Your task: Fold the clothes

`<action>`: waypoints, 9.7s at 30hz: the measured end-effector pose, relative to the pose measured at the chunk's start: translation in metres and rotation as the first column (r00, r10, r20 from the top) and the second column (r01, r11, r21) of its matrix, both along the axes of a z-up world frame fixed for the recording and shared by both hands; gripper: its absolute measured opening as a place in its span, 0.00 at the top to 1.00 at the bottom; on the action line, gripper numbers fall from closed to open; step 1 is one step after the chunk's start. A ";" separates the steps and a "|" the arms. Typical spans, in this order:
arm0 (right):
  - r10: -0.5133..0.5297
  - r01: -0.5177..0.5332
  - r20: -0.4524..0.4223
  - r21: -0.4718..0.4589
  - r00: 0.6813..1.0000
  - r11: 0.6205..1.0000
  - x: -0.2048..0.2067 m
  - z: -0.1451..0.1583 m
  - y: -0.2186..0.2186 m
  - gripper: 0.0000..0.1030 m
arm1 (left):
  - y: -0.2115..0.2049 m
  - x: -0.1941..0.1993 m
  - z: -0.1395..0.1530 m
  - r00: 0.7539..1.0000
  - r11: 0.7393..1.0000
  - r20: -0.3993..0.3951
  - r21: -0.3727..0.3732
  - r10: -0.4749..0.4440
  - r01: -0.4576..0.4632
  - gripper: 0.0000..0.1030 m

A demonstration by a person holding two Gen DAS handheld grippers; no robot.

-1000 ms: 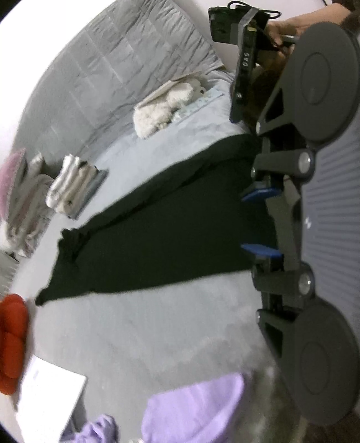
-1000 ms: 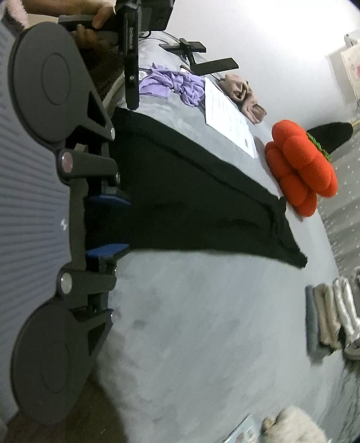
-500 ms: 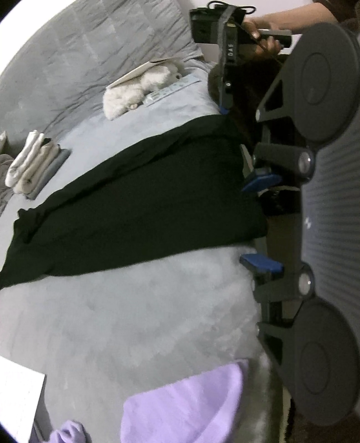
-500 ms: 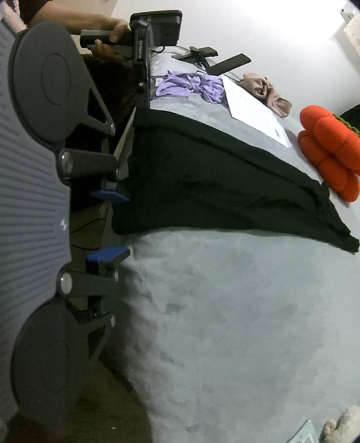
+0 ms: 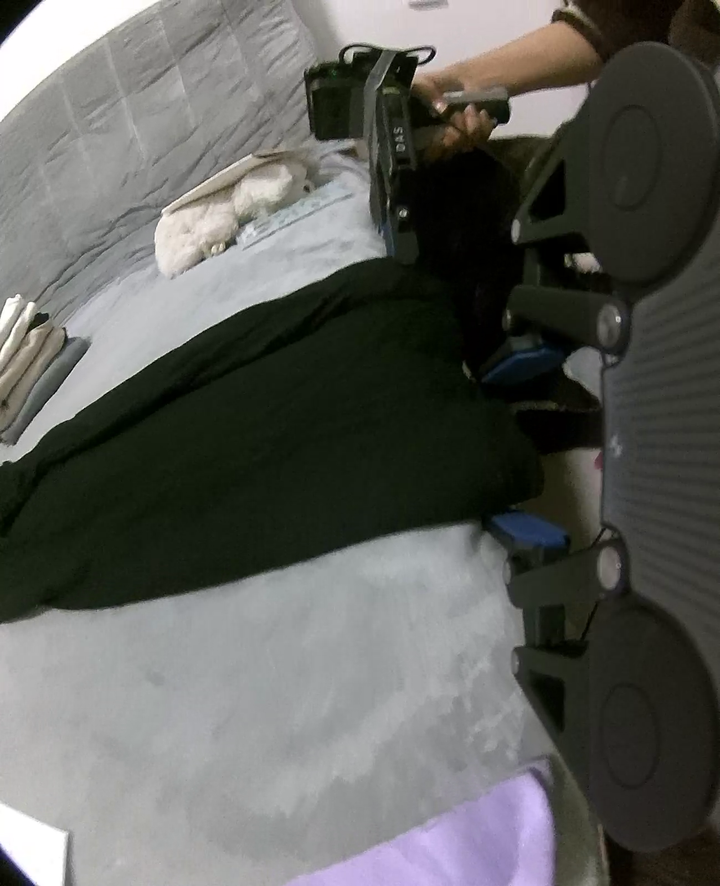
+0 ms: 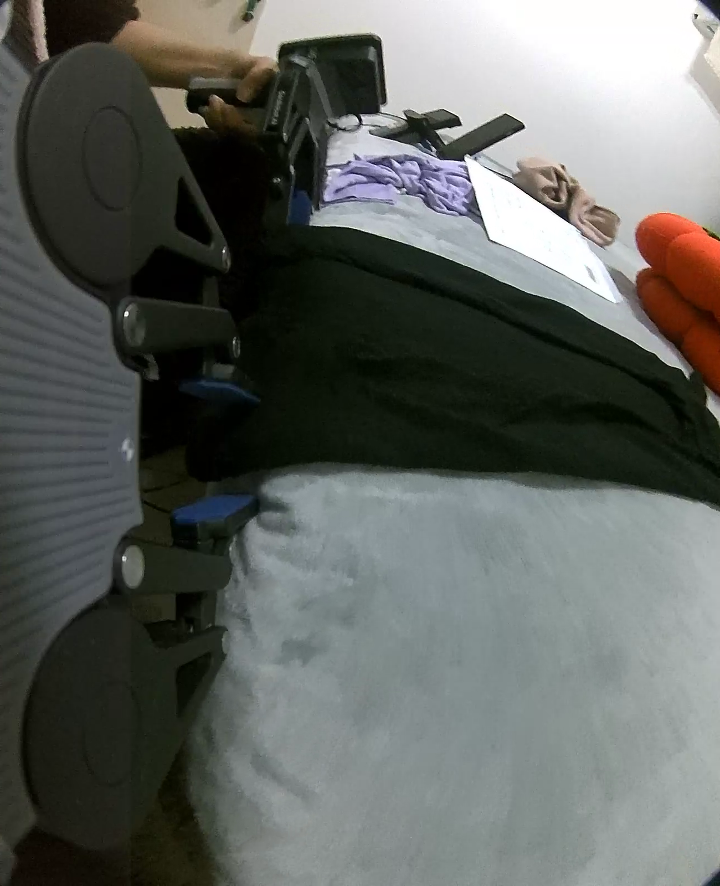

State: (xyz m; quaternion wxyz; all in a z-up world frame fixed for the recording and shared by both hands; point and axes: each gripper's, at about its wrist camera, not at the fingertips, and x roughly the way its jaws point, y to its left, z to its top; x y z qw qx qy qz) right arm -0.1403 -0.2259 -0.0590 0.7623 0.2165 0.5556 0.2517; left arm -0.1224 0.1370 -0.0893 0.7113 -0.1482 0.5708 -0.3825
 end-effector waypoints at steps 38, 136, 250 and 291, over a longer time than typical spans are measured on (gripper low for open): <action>-0.077 0.065 0.017 0.365 0.997 0.929 0.096 0.019 -0.038 0.88 | 0.013 0.111 -0.009 0.957 0.811 -0.212 -0.512 0.200 -0.283 0.89; -0.349 0.255 0.208 0.376 0.914 0.891 0.204 -0.021 -0.050 0.82 | 0.020 0.211 0.005 0.827 0.845 0.215 -0.274 0.520 -0.460 0.85; 0.372 -0.411 0.295 0.082 0.880 0.908 0.132 0.015 -0.033 0.51 | -0.137 0.194 0.058 0.907 0.966 0.334 -0.134 0.255 -0.222 0.64; 0.031 0.097 0.508 -0.224 0.861 0.970 0.193 0.013 0.003 0.76 | -0.036 0.192 0.036 0.816 0.899 0.434 0.029 0.382 -0.436 0.95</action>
